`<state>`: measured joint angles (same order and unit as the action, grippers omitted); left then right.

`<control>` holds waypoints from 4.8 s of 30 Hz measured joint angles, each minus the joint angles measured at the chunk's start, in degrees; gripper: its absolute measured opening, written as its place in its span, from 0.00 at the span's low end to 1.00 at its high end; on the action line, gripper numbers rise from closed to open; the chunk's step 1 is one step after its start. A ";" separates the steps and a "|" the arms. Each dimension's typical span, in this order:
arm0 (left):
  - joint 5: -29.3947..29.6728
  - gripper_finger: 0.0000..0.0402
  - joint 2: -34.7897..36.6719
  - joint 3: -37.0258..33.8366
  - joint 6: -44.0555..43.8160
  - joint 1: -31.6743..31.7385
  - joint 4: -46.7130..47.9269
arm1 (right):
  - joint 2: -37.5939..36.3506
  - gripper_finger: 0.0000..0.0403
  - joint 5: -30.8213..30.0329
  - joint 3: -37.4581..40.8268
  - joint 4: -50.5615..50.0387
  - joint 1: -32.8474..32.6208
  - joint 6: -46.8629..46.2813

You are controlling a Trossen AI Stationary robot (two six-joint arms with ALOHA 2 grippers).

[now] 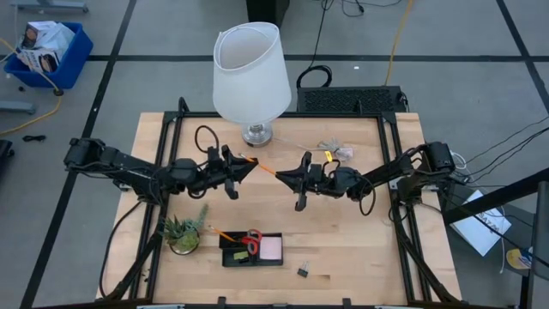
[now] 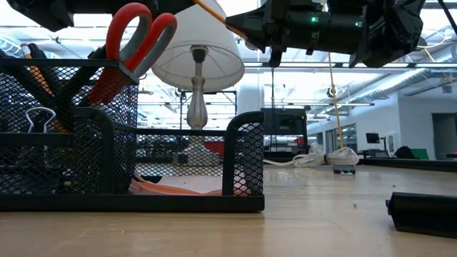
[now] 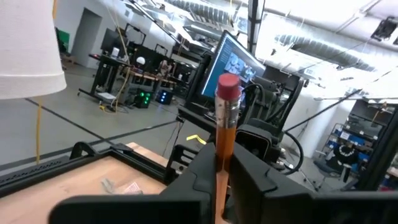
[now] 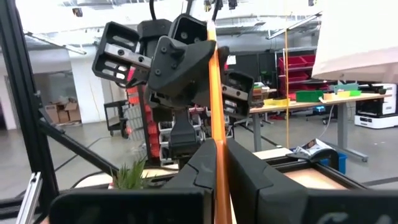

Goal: Pick and place office supplies into organizer
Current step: Put the yellow pencil into the black desk organizer

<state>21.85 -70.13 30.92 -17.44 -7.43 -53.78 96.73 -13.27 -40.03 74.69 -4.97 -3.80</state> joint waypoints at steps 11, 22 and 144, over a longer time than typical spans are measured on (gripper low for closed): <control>0.68 0.16 0.04 0.00 0.95 0.01 -0.72 | -0.01 0.05 1.32 0.01 -1.71 0.00 -1.14; -2.87 0.01 0.50 0.00 1.28 -1.61 -0.05 | 0.00 0.23 4.40 0.02 -1.75 0.02 -1.00; 3.63 0.66 0.52 0.00 1.45 -5.29 12.77 | -15.74 0.02 -34.89 6.71 -34.74 -21.30 19.59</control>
<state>25.47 -69.60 30.92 -15.99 -12.72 -41.01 80.99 -48.16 -33.32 39.95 -26.28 15.79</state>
